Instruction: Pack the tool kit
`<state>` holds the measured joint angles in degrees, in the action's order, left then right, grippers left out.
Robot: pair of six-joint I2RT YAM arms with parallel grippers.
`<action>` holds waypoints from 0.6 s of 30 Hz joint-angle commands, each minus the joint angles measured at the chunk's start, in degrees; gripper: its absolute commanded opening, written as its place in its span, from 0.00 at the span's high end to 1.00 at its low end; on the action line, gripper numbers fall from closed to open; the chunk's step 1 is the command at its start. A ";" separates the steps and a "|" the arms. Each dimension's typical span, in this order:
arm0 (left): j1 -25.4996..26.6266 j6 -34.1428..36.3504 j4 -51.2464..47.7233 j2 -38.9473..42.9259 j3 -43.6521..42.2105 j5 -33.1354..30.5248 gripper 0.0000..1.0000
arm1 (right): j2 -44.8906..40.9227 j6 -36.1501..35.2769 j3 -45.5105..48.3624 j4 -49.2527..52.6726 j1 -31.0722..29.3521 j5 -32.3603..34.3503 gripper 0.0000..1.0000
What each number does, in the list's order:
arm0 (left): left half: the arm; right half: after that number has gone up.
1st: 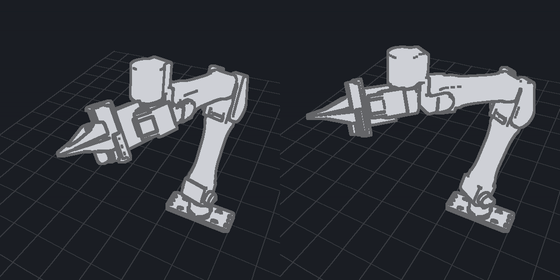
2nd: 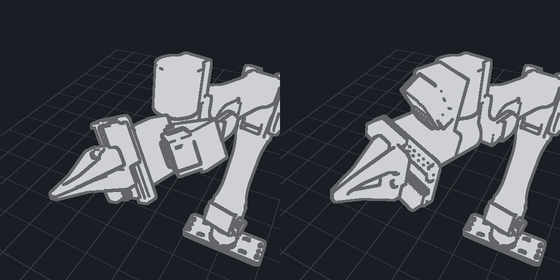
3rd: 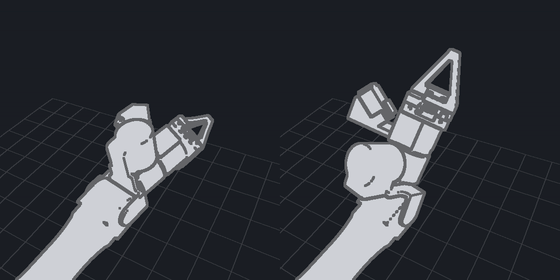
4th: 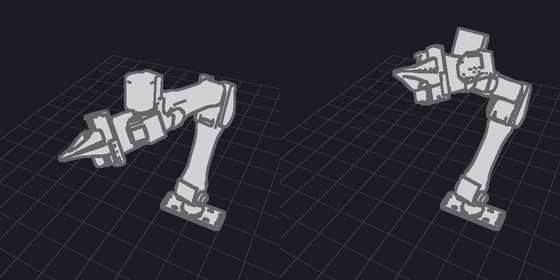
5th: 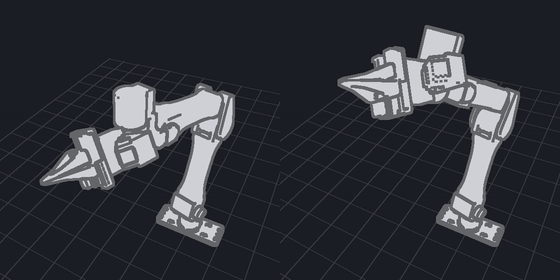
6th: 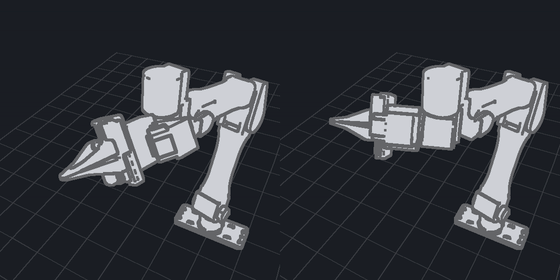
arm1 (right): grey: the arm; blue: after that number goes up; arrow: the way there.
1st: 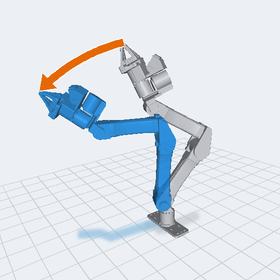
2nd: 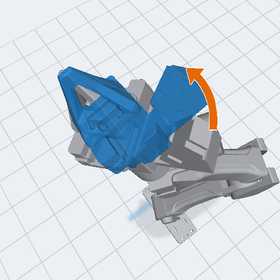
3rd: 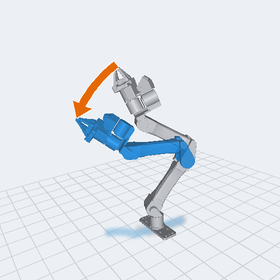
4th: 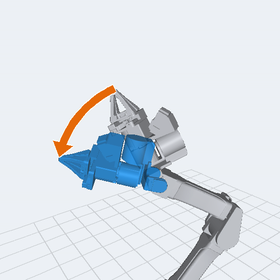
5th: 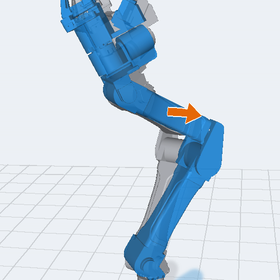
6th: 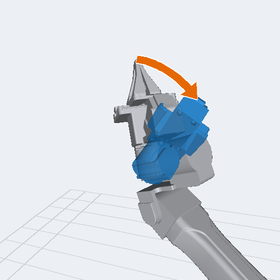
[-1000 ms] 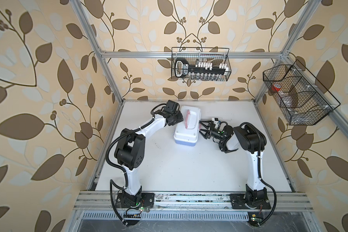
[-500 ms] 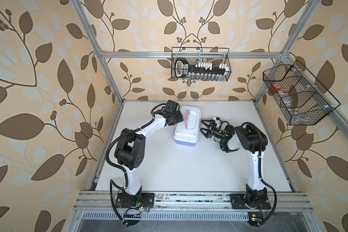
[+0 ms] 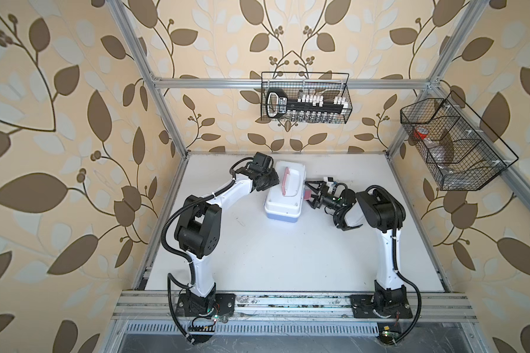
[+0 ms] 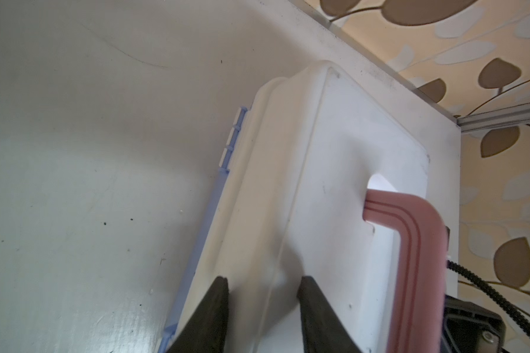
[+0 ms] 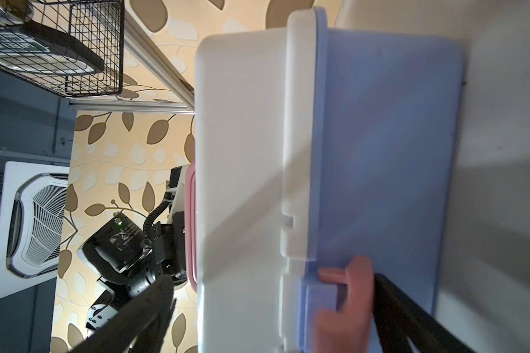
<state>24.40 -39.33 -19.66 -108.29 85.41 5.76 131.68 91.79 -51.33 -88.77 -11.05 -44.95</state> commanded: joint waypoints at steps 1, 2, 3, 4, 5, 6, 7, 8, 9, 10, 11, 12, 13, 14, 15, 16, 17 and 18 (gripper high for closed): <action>0.65 0.31 -4.07 -2.58 -0.64 0.06 0.60 | 1.90 3.13 -1.78 -3.49 -0.51 0.37 0.00; 0.63 0.31 -4.11 -2.54 -0.63 0.07 0.60 | 2.03 3.09 -1.75 -3.43 -0.55 0.35 0.00; 0.65 0.31 -4.09 -2.62 -0.63 0.12 0.60 | 2.17 3.05 -1.83 -3.43 -0.44 0.39 0.00; 0.65 0.31 -3.99 -2.63 -0.67 0.12 0.60 | 2.33 2.96 -1.82 -3.50 -0.46 0.38 0.00; 0.65 0.31 -4.03 -2.58 -0.74 0.08 0.60 | 2.44 3.00 -1.85 -3.47 -0.50 0.34 0.00; 0.65 0.23 -3.99 -2.76 -0.66 0.17 0.60 | 2.60 3.00 -1.97 -3.45 -0.55 0.30 0.00; 0.65 0.24 -3.91 -2.80 -0.61 0.20 0.60 | 2.54 2.98 -2.05 -3.44 -0.60 0.26 0.00; 0.65 0.22 -4.04 -2.80 -0.68 0.24 0.60 | 2.38 2.91 -1.93 -3.43 -0.64 0.22 0.00; 0.65 0.22 -4.03 -2.88 -0.55 0.29 0.60 | 2.06 2.87 -1.85 -3.43 -0.72 0.05 0.00; 0.65 0.31 -4.08 -2.94 -0.46 0.28 0.60 | 1.61 2.86 -1.66 -3.43 -0.73 -0.07 0.00; 0.65 0.33 -4.07 -2.89 -0.42 0.17 0.60 | 1.21 2.81 -1.50 -3.43 -0.67 -0.22 0.00; 0.65 0.30 -4.14 -2.89 -0.42 0.30 0.60 | 0.71 2.78 -1.17 -3.47 -0.58 -0.29 0.00; 0.65 0.31 -4.08 -2.87 -0.42 0.28 0.60 | 0.12 2.78 -0.71 -3.48 -0.42 -0.40 0.00; 0.65 0.29 -4.10 -2.90 -0.34 0.30 0.60 | -0.34 2.63 -0.40 -3.43 -0.27 -0.45 0.00; 0.65 0.31 -4.07 -2.94 -0.24 0.30 0.60 | -0.87 2.53 0.05 -3.43 -0.12 -0.45 0.00; 0.64 0.31 -4.24 -2.94 -0.18 0.32 0.60 | -1.39 2.44 0.56 -3.49 0.12 -0.48 0.00; 0.64 0.31 -4.24 -2.91 -0.16 0.25 0.60 | -1.76 2.32 0.91 -3.46 0.38 -0.52 0.00; 0.65 0.28 -4.22 -2.90 -0.24 0.37 0.60 | -2.16 2.22 1.38 -3.48 0.50 -0.70 0.00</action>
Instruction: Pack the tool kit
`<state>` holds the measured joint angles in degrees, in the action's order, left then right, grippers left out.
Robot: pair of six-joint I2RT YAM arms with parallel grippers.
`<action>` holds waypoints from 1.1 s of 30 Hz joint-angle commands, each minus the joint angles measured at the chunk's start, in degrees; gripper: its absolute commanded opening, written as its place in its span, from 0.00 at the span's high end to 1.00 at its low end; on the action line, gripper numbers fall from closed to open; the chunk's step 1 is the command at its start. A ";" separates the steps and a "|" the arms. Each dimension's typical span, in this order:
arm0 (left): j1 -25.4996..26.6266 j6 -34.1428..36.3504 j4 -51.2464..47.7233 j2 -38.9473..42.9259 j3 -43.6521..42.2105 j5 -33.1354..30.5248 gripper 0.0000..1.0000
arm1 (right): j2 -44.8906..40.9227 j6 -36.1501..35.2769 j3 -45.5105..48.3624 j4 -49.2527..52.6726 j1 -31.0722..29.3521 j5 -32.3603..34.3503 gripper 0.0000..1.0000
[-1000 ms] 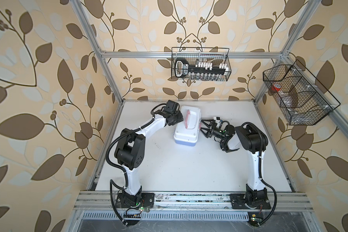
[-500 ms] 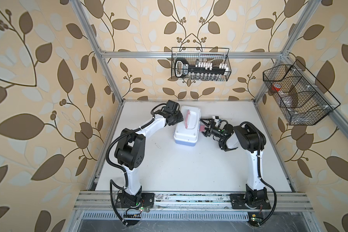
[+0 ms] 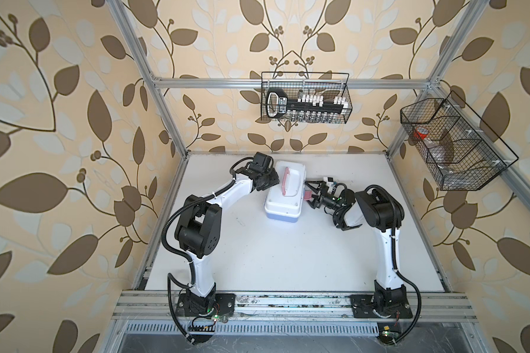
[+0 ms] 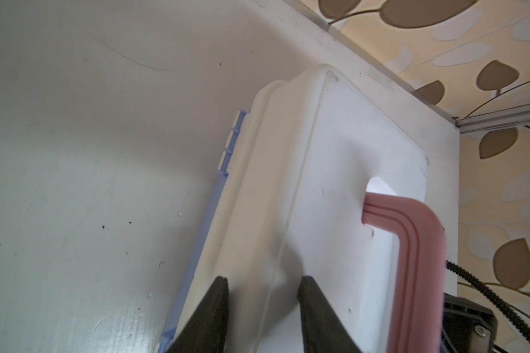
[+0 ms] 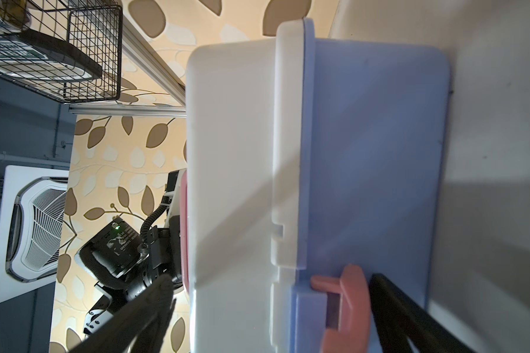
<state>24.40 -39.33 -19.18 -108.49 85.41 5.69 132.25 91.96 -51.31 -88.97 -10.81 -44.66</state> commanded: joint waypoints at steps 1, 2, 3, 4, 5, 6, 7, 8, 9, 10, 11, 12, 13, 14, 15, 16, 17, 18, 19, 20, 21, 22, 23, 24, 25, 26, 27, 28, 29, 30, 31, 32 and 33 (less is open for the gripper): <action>0.65 0.30 -4.69 -2.70 -0.20 0.42 0.60 | -3.21 1.83 1.90 -3.26 0.57 -0.95 0.00; 0.65 0.31 -4.79 -2.70 -0.20 0.46 0.60 | -3.43 1.73 2.12 -3.29 0.61 -1.04 0.00; 0.65 0.31 -4.77 -2.74 -0.21 0.43 0.60 | -3.77 1.70 2.47 -3.26 0.78 -1.06 0.00; 0.65 0.31 -4.73 -2.75 -0.21 0.43 0.61 | -4.04 1.64 2.77 -3.24 0.92 -1.19 0.00; 0.65 0.31 -4.80 -2.78 -0.20 0.46 0.61 | -4.31 1.59 3.01 -3.23 0.97 -1.21 0.00; 0.65 0.31 -4.87 -2.71 -0.18 0.42 0.61 | -4.60 1.45 3.27 -3.26 1.06 -1.31 0.00; 0.65 0.31 -4.82 -2.71 -0.22 0.46 0.61 | -4.86 1.46 3.39 -3.26 1.06 -1.26 0.00; 0.65 0.31 -4.88 -2.72 -0.14 0.45 0.61 | -5.05 1.42 3.49 -3.28 1.16 -1.39 0.00; 0.65 0.30 -4.89 -2.70 -0.09 0.44 0.61 | -5.23 1.54 3.50 -3.29 1.18 -1.43 0.00; 0.65 0.30 -4.89 -2.70 -0.07 0.43 0.61 | -5.30 1.65 3.58 -3.27 1.18 -1.45 0.00; 0.65 0.31 -4.91 -2.69 -0.02 0.53 0.61 | -5.48 1.72 3.58 -3.27 1.18 -1.56 0.00; 0.65 0.31 -4.98 -2.69 0.09 0.49 0.61 | -5.66 1.73 3.78 -3.30 1.19 -1.54 0.00; 0.60 0.29 -4.99 -2.69 0.12 0.47 0.61 | -5.79 1.64 3.98 -3.27 1.19 -1.61 0.00; 0.64 0.31 -4.99 -2.70 0.16 0.49 0.61 | -6.07 1.66 4.17 -3.29 1.23 -1.64 0.00; 0.65 0.31 -5.10 -2.69 0.25 0.53 0.61 | -6.33 1.51 4.41 -3.28 1.30 -1.64 0.00; 0.63 0.31 -5.25 -2.70 0.25 0.52 0.61 | -6.55 1.47 4.68 -3.25 1.38 -1.72 0.00; 0.64 0.31 -5.23 -2.70 0.28 0.54 0.61 | -6.76 1.46 4.85 -3.25 1.47 -1.81 0.00; 0.65 0.31 -5.18 -2.70 0.29 0.52 0.61 | -6.90 1.46 5.05 -3.23 1.57 -1.91 0.00; 0.65 0.32 -5.23 -2.70 0.29 0.46 0.61 | -7.06 1.46 5.40 -3.24 1.73 -1.97 0.00; 0.65 0.32 -5.20 -2.70 0.29 0.55 0.61 | -7.17 1.34 5.75 -3.24 1.88 -2.09 0.00; 0.65 0.32 -5.23 -2.71 0.33 0.53 0.60 | -7.35 1.29 6.24 -3.28 2.17 -2.16 0.00; 0.65 0.23 -5.24 -2.69 0.27 0.48 0.61 | -7.52 1.04 6.77 -3.26 2.43 -2.18 0.00; 0.65 0.27 -5.23 -2.70 0.22 0.53 0.61 | -7.61 0.96 7.09 -3.26 2.61 -2.21 0.00; 0.65 0.22 -5.23 -2.74 0.28 0.50 0.61 | -7.75 0.81 7.55 -3.23 2.85 -2.35 0.00; 0.65 0.22 -5.23 -2.78 0.24 0.53 0.61 | -7.94 0.61 7.88 -3.24 2.98 -2.40 0.00; 0.65 0.13 -5.11 -2.74 0.22 0.57 0.61 | -8.20 0.55 8.14 -3.25 3.14 -2.44 0.00; 0.65 0.13 -5.06 -2.78 0.16 0.63 0.61 | -8.29 0.41 8.31 -3.28 3.25 -2.47 0.00; 0.65 0.16 -5.00 -2.85 0.16 0.63 0.61 | -8.53 0.41 8.44 -3.24 3.30 -2.51 0.00; 0.60 0.13 -4.99 -2.89 0.14 0.56 0.61 | -8.73 0.49 8.42 -3.30 3.19 -2.52 0.00; 0.64 0.06 -5.00 -2.92 0.18 0.62 0.61 | -8.84 0.65 8.35 -3.23 3.18 -2.47 0.00; 0.65 0.07 -4.99 -2.93 0.13 0.60 0.61 | -9.10 0.72 8.34 -3.23 3.16 -2.51 0.00; 0.64 0.07 -5.01 -2.85 0.12 0.53 0.61 | -9.41 0.84 8.25 -3.23 3.19 -2.51 0.00; 0.65 0.04 -4.99 -2.91 0.04 0.55 0.61 | -9.73 0.95 8.24 -3.24 3.16 -2.57 0.00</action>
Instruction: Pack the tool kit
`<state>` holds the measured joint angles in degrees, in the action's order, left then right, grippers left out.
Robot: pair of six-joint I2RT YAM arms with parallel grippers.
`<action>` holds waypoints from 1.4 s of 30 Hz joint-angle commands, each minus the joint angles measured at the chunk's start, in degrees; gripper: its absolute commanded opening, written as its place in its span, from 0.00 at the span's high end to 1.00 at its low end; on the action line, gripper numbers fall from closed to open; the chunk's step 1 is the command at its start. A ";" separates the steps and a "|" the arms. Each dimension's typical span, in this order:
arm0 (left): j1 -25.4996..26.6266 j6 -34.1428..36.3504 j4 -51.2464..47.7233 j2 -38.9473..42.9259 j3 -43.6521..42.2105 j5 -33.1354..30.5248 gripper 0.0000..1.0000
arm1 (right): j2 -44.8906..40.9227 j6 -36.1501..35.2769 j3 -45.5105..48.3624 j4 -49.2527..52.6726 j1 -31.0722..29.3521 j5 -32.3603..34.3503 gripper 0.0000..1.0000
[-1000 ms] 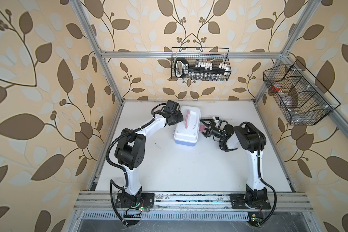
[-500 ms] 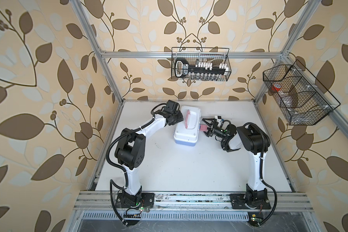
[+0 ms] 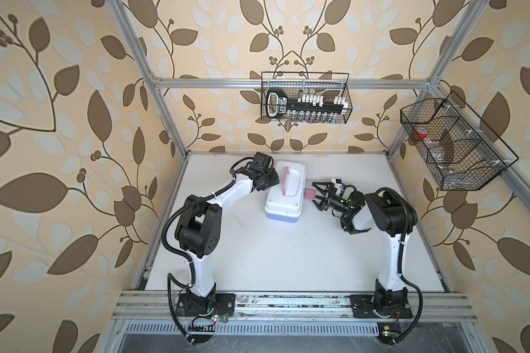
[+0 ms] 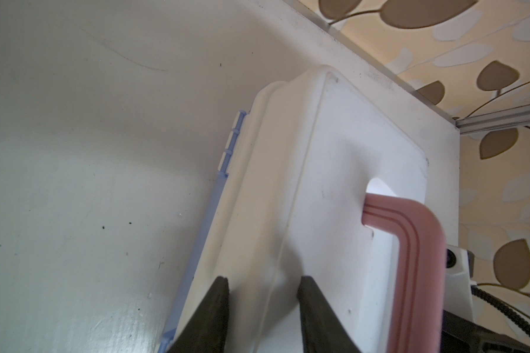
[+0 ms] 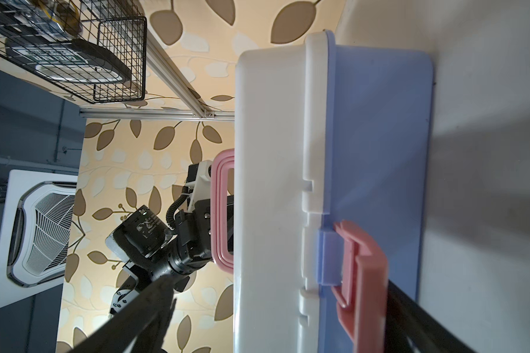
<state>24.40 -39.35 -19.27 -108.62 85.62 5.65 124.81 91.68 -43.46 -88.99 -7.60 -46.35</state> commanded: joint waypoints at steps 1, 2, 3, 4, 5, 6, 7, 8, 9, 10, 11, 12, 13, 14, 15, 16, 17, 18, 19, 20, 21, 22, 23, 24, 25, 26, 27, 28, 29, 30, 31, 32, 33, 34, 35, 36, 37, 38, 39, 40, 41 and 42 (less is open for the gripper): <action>0.62 0.05 -4.95 -2.74 -0.12 0.59 0.61 | -2.70 1.35 0.38 -3.21 -0.13 -0.93 0.00; 0.65 0.07 -4.93 -2.78 -0.10 0.57 0.61 | -3.09 1.40 0.40 -3.22 -0.05 -0.94 0.00; 0.65 0.03 -4.82 -2.73 -0.10 0.63 0.61 | -3.46 1.48 0.40 -3.21 -0.14 -0.92 0.00; 0.65 -0.02 -4.76 -2.74 -0.10 0.65 0.61 | -3.83 1.64 0.42 -3.21 -0.14 -0.93 0.00; 0.65 -0.02 -4.77 -2.85 0.05 0.71 0.61 | -4.11 1.70 0.44 -3.27 -0.18 -1.00 0.00; 0.65 -0.02 -4.73 -2.83 0.02 0.75 0.61 | -4.36 1.75 0.32 -3.21 -0.23 -1.04 0.00; 0.64 -0.07 -4.75 -2.91 0.07 0.85 0.61 | -4.55 1.88 0.31 -3.22 -0.27 -0.94 0.00; 0.65 -0.06 -4.73 -2.98 0.02 0.85 0.61 | -4.66 1.97 0.31 -3.21 -0.23 -0.94 0.00; 0.65 -0.10 -4.71 -3.00 -0.08 0.91 0.61 | -4.63 1.97 0.23 -3.22 -0.42 -0.94 0.00; 0.65 -0.11 -4.60 -3.05 -0.19 0.94 0.61 | -4.59 2.00 0.07 -3.28 -0.57 -0.94 0.00; 0.65 -0.17 -4.55 -3.00 -0.19 0.92 0.61 | -4.45 2.14 -0.08 -3.21 -0.70 -0.78 0.00; 0.65 -0.19 -4.55 -2.92 -0.28 0.88 0.61 | -4.28 2.26 -0.19 -3.28 -0.88 -0.76 0.00; 0.65 -0.19 -4.61 -2.92 -0.34 0.87 0.61 | -4.04 2.28 -0.30 -3.24 -1.06 -0.71 0.00; 0.65 -0.19 -4.62 -2.84 -0.34 0.94 0.61 | -3.97 2.36 -0.47 -3.24 -1.23 -0.52 0.00; 0.65 -0.19 -4.56 -2.83 -0.30 0.88 0.61 | -3.81 2.45 -0.63 -3.27 -1.35 -0.41 0.00; 0.65 -0.14 -4.56 -2.77 -0.28 0.88 0.61 | -3.65 2.45 -0.86 -3.25 -1.54 -0.36 0.00; 0.65 -0.11 -4.62 -2.75 -0.38 0.79 0.61 | -3.48 2.57 -1.00 -3.23 -1.65 -0.33 0.00; 0.65 -0.10 -4.56 -2.69 -0.43 0.81 0.61 | -3.31 2.71 -1.22 -3.21 -1.80 -0.29 0.00; 0.65 -0.11 -4.60 -2.70 -0.45 0.82 0.61 | -3.28 2.79 -1.34 -3.21 -1.89 -0.19 0.00; 0.65 -0.10 -4.64 -2.78 -0.45 0.80 0.61 | -3.26 2.76 -1.44 -3.22 -1.98 -0.23 0.00; 0.65 -0.11 -4.58 -2.79 -0.44 0.79 0.61 | -3.22 2.89 -1.58 -3.25 -2.03 -0.15 0.00; 0.65 -0.11 -4.57 -2.83 -0.46 0.81 0.61 | -3.32 2.97 -1.66 -3.22 -2.11 -0.22 0.00; 0.65 -0.11 -4.55 -2.94 -0.44 0.78 0.61 | -3.39 3.00 -1.72 -3.23 -2.13 -0.22 0.00; 0.65 -0.10 -4.52 -2.90 -0.40 0.92 0.61 | -3.51 3.06 -1.84 -3.23 -2.08 -0.23 0.00; 0.67 -0.06 -4.39 -3.00 -0.41 0.92 0.61 | -3.52 3.09 -1.88 -3.21 -2.07 -0.23 0.00; 0.65 -0.19 -4.42 -3.09 -0.36 0.96 0.61 | -3.63 3.15 -1.86 -3.22 -2.15 -0.21 0.00; 0.65 -0.20 -4.38 -3.14 -0.30 0.98 0.61 | -3.59 3.16 -1.88 -3.22 -2.16 -0.22 0.00; 0.65 -0.20 -4.39 -3.13 -0.28 1.03 0.61 | -3.61 3.17 -1.77 -3.21 -2.10 -0.23 0.00; 0.65 -0.15 -4.45 -3.14 -0.41 0.98 0.61 | -3.70 3.24 -1.79 -3.21 -2.07 -0.22 0.00; 0.67 -0.07 -4.40 -3.13 -0.40 0.98 0.61 | -3.70 3.23 -1.83 -3.22 -2.07 -0.10 0.00; 0.64 -0.11 -4.38 -3.12 -0.42 0.94 0.61 | -3.72 3.39 -1.95 -3.21 -2.05 -0.09 0.00; 0.65 -0.10 -4.45 -3.14 -0.40 0.96 0.61 | -3.78 3.46 -2.04 -3.21 -2.04 -0.17 0.00; 0.65 -0.09 -4.44 -3.14 -0.43 1.01 0.61 | -3.92 3.50 -2.06 -3.25 -2.02 -0.18 0.00; 0.65 -0.06 -4.44 -3.10 -0.39 1.02 0.61 | -3.96 3.59 -2.08 -3.21 -1.99 -0.17 0.00; 0.67 -0.10 -4.51 -3.03 -0.40 0.98 0.61 | -3.96 3.62 -2.03 -3.20 -1.98 -0.14 0.00; 0.65 -0.08 -4.47 -2.98 -0.43 1.02 0.61 | -3.92 3.68 -2.06 -3.25 -1.83 -0.02 0.00; 0.65 -0.09 -4.47 -3.00 -0.36 0.95 0.61 | -3.72 3.68 -1.98 -3.21 -1.72 -0.06 0.00; 0.65 -0.09 -4.55 -3.00 -0.28 0.98 0.61 | -3.47 3.69 -1.98 -3.25 -1.72 -0.06 0.00; 0.69 -0.08 -4.61 -3.00 -0.31 0.97 0.61 | -3.19 3.68 -1.98 -3.23 -1.63 -0.06 0.01; 0.65 -0.11 -4.69 -3.00 -0.35 0.98 0.61 | -2.96 3.60 -1.97 -3.23 -1.59 -0.06 0.02; 0.65 -0.05 -4.68 -2.92 -0.33 1.03 0.61 | -2.73 3.52 -1.85 -3.21 -1.50 -0.06 0.03; 0.61 -0.02 -4.72 -2.92 -0.28 1.01 0.61 | -2.48 3.42 -1.81 -3.25 -1.54 -0.10 0.04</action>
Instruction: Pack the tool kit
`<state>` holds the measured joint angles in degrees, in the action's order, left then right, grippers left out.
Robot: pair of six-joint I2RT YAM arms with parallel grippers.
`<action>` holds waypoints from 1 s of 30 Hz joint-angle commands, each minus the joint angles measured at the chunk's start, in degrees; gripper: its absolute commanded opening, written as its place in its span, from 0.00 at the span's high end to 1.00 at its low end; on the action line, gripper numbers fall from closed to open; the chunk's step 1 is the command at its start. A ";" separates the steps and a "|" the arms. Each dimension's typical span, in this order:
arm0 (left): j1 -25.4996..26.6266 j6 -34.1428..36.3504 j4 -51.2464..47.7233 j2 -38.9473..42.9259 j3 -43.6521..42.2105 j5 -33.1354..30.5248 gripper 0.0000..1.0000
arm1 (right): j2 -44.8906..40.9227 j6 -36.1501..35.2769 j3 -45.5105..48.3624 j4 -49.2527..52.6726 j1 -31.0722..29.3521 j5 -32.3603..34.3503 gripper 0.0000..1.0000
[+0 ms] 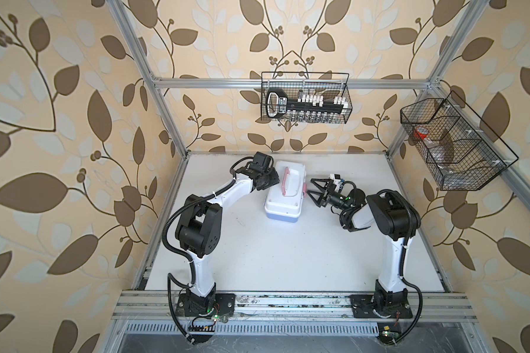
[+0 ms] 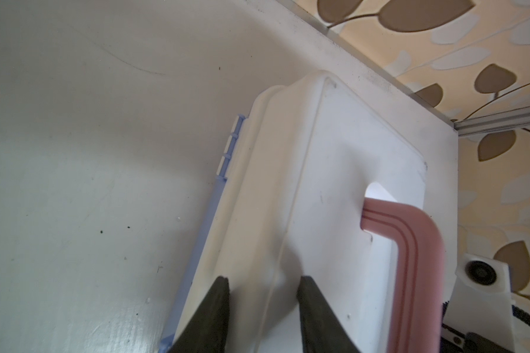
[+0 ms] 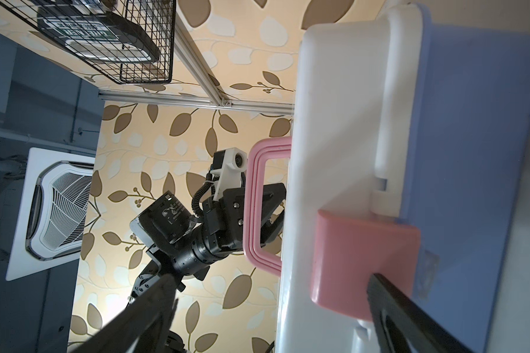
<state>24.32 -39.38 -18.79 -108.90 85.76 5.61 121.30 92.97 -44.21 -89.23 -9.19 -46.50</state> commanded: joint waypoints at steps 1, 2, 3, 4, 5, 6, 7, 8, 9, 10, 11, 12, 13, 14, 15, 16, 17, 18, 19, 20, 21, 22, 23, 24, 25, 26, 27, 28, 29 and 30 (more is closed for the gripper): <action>0.73 0.00 -5.21 -2.59 -0.41 1.06 0.61 | 1.26 1.98 -0.97 -2.97 0.01 0.08 0.06; 0.74 0.04 -5.29 -2.54 -0.41 0.99 0.61 | 1.49 1.89 -0.98 -3.01 0.17 -0.04 0.08; 0.73 0.00 -5.30 -2.55 -0.37 0.99 0.61 | 1.58 1.78 -1.04 -2.97 0.14 -0.08 0.09; 0.74 0.00 -5.31 -2.54 -0.41 0.91 0.61 | 1.74 1.78 -1.01 -2.97 0.22 -0.21 0.11; 0.74 0.01 -5.31 -2.54 -0.34 0.95 0.61 | 1.99 1.78 -0.99 -2.97 0.34 -0.25 0.12; 0.73 0.01 -5.30 -2.62 -0.30 0.97 0.61 | 2.14 1.77 -0.98 -2.97 0.31 -0.26 0.14; 0.73 0.00 -5.39 -2.63 -0.20 1.03 0.61 | 2.43 1.77 -0.99 -3.01 0.48 -0.34 0.15; 0.75 0.00 -5.40 -2.71 -0.21 0.99 0.61 | 2.82 1.84 -1.00 -2.99 0.58 -0.33 0.17; 0.78 0.00 -5.43 -2.72 -0.08 1.07 0.61 | 3.13 1.82 -1.10 -3.00 0.65 -0.53 0.20; 0.71 0.00 -5.57 -2.72 -0.09 0.99 0.61 | 3.53 1.78 -1.15 -2.98 0.67 -0.60 0.24; 0.76 0.00 -5.61 -2.74 0.01 1.02 0.61 | 3.92 1.84 -0.95 -3.03 0.68 -0.52 0.28; 0.80 0.00 -5.63 -2.72 -0.02 1.05 0.61 | 4.11 1.76 -0.94 -3.02 0.75 -0.56 0.32; 0.72 0.00 -5.58 -2.72 0.06 0.99 0.61 | 4.38 1.62 -0.88 -3.00 0.74 -0.53 0.35; 0.81 0.01 -5.68 -2.72 0.04 0.92 0.61 | 4.47 1.47 -0.87 -2.97 0.75 -0.60 0.36; 0.82 0.00 -5.69 -2.74 0.12 0.93 0.61 | 4.61 1.43 -0.91 -2.97 0.75 -0.67 0.39; 0.80 0.00 -5.75 -2.73 0.16 0.96 0.61 | 4.80 1.45 -1.00 -3.00 0.75 -0.73 0.42; 0.82 0.00 -5.82 -2.80 0.24 0.98 0.61 | 4.99 1.51 -1.14 -2.99 0.75 -0.87 0.44; 0.82 0.00 -5.78 -2.89 0.27 1.02 0.61 | 5.24 1.61 -1.32 -2.99 0.75 -0.96 0.46; 0.82 0.00 -5.78 -2.90 0.35 0.99 0.61 | 5.41 1.66 -1.42 -2.99 0.75 -1.03 0.49; 0.82 0.01 -5.84 -2.98 0.39 1.06 0.61 | 5.69 1.69 -1.57 -3.03 0.76 -1.04 0.51; 0.82 0.00 -5.89 -2.98 0.47 1.05 0.61 | 5.88 1.77 -1.62 -2.97 0.75 -1.13 0.55; 0.82 0.00 -5.83 -2.99 0.49 1.06 0.61 | 6.04 1.78 -1.72 -2.97 0.71 -1.22 0.58; 0.90 0.00 -5.87 -2.98 0.48 0.98 0.61 | 6.13 1.78 -1.73 -2.98 0.67 -1.09 0.59; 0.91 0.00 -5.84 -3.05 0.51 0.95 0.61 | 6.19 1.77 -1.84 -3.03 0.67 -1.28 0.59; 0.91 -0.06 -5.84 -3.05 0.58 0.94 0.61 | 6.28 1.84 -1.91 -2.98 0.67 -1.27 0.60; 0.90 -0.09 -5.86 -3.14 0.63 0.99 0.61 | 6.37 1.93 -1.97 -2.97 0.67 -1.17 0.61; 0.99 -0.09 -5.85 -3.23 0.63 0.96 0.61 | 6.41 1.98 -2.06 -3.03 0.67 -1.20 0.63; 1.00 -0.09 -5.83 -3.25 0.64 1.03 0.61 | 6.50 2.12 -2.12 -2.98 0.67 -1.14 0.64; 0.95 -0.08 -5.86 -3.25 0.64 1.00 0.61 | 6.56 2.17 -2.24 -3.03 0.67 -1.12 0.66; 1.00 -0.13 -5.88 -3.33 0.68 1.04 0.61 | 6.62 2.22 -2.39 -2.97 0.67 -1.14 0.68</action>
<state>24.32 -39.38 -19.25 -109.25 86.41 5.56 126.61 93.36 -45.25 -89.36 -8.49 -47.00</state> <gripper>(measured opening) 0.390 0.330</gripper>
